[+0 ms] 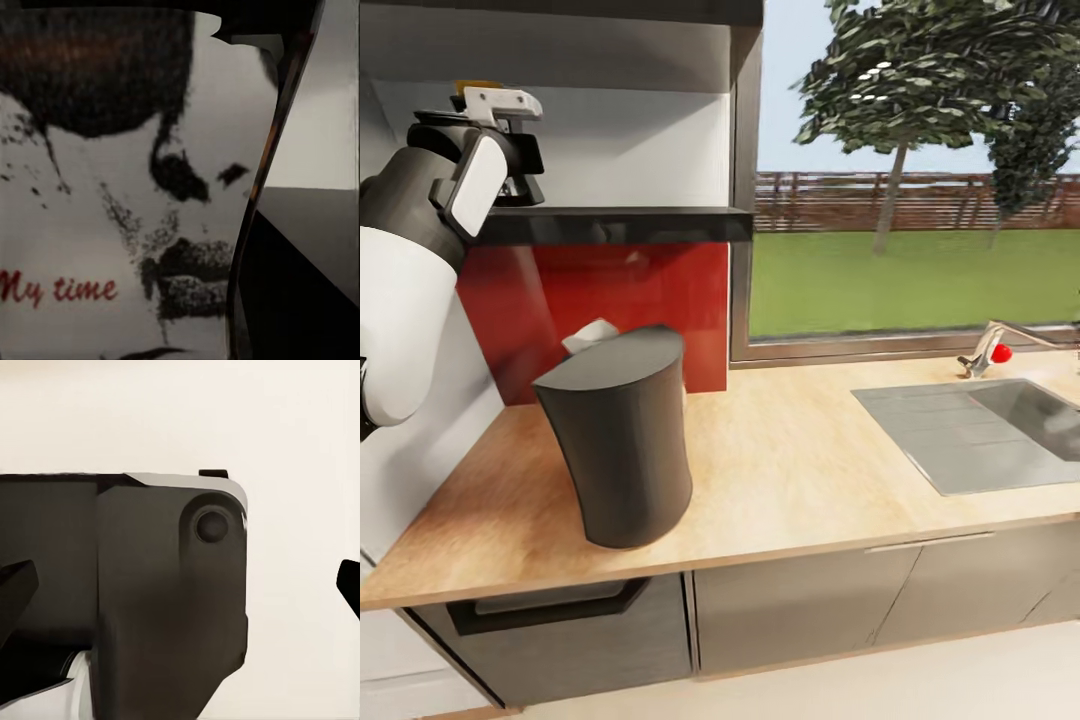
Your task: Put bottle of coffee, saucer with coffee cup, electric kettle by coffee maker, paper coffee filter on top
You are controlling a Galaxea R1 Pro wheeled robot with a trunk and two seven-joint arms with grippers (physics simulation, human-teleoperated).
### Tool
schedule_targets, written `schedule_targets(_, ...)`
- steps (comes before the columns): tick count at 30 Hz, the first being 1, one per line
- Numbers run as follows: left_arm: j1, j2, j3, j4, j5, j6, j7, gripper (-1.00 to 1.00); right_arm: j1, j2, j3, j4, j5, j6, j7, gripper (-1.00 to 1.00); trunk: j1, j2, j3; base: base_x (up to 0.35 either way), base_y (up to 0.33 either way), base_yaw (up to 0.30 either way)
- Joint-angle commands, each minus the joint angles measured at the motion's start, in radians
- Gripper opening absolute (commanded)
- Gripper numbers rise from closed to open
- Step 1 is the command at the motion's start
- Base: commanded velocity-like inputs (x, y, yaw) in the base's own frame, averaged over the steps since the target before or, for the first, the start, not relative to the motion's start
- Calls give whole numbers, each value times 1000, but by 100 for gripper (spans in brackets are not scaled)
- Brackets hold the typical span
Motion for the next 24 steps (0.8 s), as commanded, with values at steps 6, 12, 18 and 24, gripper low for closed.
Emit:
schedule_targets(6, -1, -3, -8, -3, 7, 5, 7, -100, -1, 0, 0, 0, 1, -4, -2, 100, 0, -2, -2, -336, -123, 0)
schedule_targets(12, 15, 13, 9, -20, 8, 20, -4, -100, -2, 3, -1, -2, 0, -5, -1, 100, 0, -2, -2, -168, -62, 0)
schedule_targets(18, 48, 25, 15, -52, 2, 51, -23, -100, -4, 2, -1, -1, 1, -4, -1, 100, 0, -2, -2, 0, 0, 0)
schedule_targets(24, 78, -8, -20, -75, -69, 99, 29, -100, -4, -1, -2, -1, -1, -4, -2, 100, 0, -2, -2, 0, 0, 0)
